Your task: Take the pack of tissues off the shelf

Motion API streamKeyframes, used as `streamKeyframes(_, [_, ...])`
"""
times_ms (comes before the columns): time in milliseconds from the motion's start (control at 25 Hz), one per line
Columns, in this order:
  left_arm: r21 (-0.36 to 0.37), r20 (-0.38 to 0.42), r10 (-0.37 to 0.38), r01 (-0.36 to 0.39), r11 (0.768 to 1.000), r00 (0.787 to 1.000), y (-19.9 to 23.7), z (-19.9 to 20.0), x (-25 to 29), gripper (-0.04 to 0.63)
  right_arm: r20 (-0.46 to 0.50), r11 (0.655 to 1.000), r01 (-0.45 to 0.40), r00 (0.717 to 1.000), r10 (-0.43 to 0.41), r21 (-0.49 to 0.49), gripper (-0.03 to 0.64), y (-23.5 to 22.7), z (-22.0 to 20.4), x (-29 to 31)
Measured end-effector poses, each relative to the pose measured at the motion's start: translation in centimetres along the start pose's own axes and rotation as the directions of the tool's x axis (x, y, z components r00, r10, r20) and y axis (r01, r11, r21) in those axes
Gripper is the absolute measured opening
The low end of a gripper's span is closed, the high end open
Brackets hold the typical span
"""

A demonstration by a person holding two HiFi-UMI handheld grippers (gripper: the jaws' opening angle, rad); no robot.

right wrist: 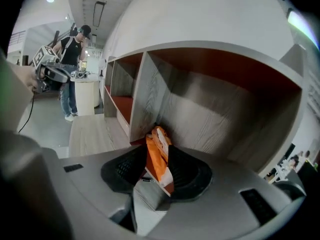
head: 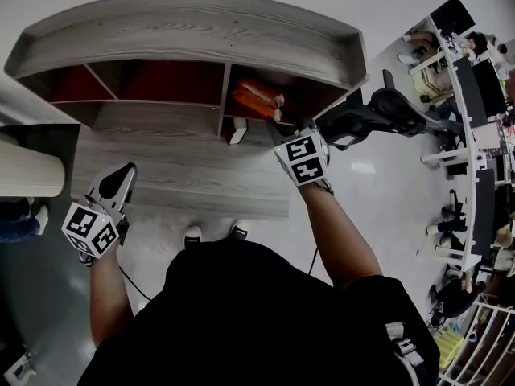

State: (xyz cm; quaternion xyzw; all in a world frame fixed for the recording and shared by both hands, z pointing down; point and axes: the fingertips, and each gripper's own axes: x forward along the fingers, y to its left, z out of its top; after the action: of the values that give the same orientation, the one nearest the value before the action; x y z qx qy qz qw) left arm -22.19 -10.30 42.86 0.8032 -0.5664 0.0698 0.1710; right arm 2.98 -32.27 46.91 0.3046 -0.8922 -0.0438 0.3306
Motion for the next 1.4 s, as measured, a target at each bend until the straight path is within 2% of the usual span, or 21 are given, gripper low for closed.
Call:
streamKeyframes(160, [-0.021, -0.011, 0.033, -0.034, 0.999, 0.999, 0.4, -0.5, -0.5, 0.018, -0.031, 0.996, 0.005, 0.999, -0.007, -0.086, 0.164, -0.6, 0.3, 1.9])
streamKeyframes(320, [-0.021, -0.016, 0.059, -0.060, 0.998, 0.998, 0.7, -0.9, -0.9, 0.018, -0.063, 0.978, 0.020, 0.997, -0.033, -0.209, 0.191, -0.6, 0.4, 3.6])
streamKeyframes(480, [-0.026, -0.023, 0.075, -0.075, 0.997, 0.997, 0.9, -1.4, -1.0, 0.017, -0.097, 0.959, 0.009, 0.995, -0.038, -0.282, 0.207, -0.3, -0.1, 5.3])
streamKeyframes(960, [-0.051, -0.031, 0.132, -0.133, 0.990, 0.991, 0.8, -2.2, -2.3, 0.018, -0.182, 0.914, -0.031, 0.982, -0.047, -0.405, 0.242, -0.2, -1.1, 9.5])
streamKeyframes(1400, [-0.080, -0.021, 0.193, -0.194, 0.978, 0.981, 0.5, -2.5, -4.6, 0.018, -0.225, 0.900, -0.063, 0.974, -0.040, -0.432, 0.244, 0.4, -1.1, 11.7])
